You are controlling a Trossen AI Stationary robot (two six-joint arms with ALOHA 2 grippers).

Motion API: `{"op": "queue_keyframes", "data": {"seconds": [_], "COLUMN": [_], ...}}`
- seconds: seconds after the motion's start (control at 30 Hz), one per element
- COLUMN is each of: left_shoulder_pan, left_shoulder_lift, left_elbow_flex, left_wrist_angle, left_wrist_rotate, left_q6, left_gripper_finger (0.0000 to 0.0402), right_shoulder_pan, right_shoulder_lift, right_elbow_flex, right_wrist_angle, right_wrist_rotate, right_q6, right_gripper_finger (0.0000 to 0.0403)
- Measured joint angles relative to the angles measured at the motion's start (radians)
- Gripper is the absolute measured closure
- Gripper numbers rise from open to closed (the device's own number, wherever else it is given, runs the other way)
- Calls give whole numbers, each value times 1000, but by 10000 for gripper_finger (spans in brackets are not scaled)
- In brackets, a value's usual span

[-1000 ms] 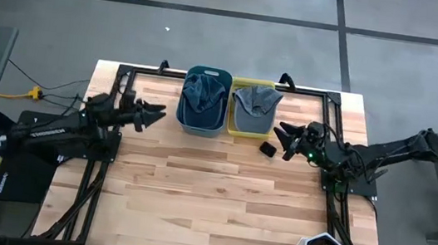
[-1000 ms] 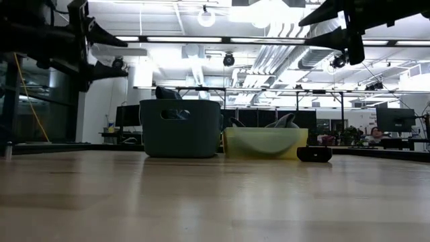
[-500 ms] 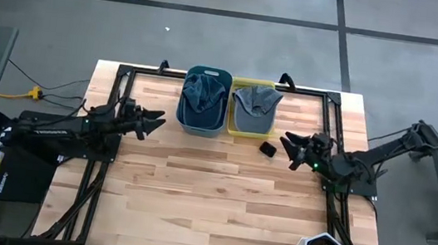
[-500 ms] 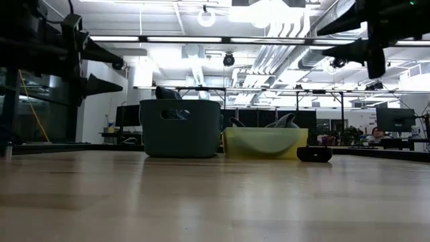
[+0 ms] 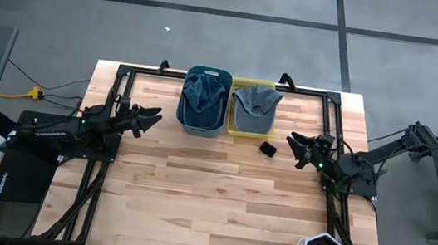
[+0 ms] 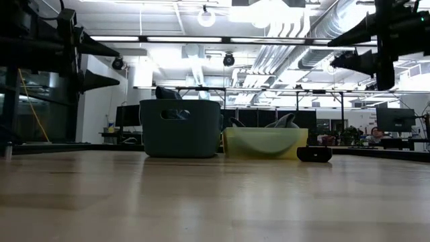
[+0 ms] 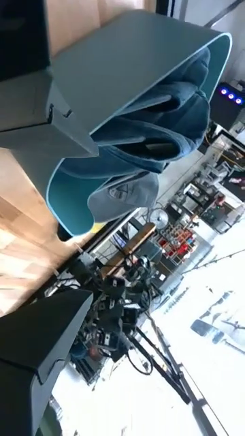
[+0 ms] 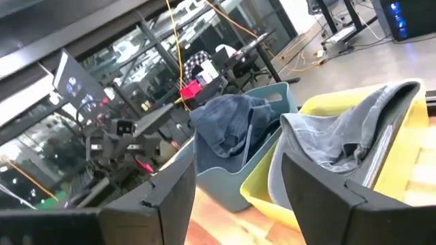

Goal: Pick & Place hat
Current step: Return to Home Position

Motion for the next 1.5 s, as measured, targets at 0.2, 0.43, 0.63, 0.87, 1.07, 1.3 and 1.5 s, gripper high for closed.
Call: {"op": "queue_keyframes", "data": {"seconds": [0.2,0.43,0.63,0.87,1.07,1.3,1.5], "left_shoulder_pan": [0,0,0,0,0,0,0], "left_shoulder_lift": [2,2,2,2,-6,-7,-6], "left_elbow_flex": [-1,-2,-2,25,48,54,55], "left_wrist_angle": [-1,0,0,-50,-109,-140,-142], "left_wrist_rotate": [0,4,3,-21,-27,-39,-37], "left_q6": [0,4,16,35,59,104,113], "left_gripper_finger": [126,126,126,126,126,126,126], "right_shoulder_pan": [-65,-190,-275,-239,-174,-183,-186], "right_shoulder_lift": [-48,-125,-219,-419,-488,-492,-489], "right_elbow_flex": [-82,-116,-116,-115,-115,-115,-115], "right_wrist_angle": [100,95,12,-82,-197,-222,-243], "right_wrist_rotate": [-75,-249,-380,-366,-267,-348,-528], "right_q6": [-11,-54,-82,-178,-190,-276,-440], "right_gripper_finger": [192,199,213,229,237,238,238]}}
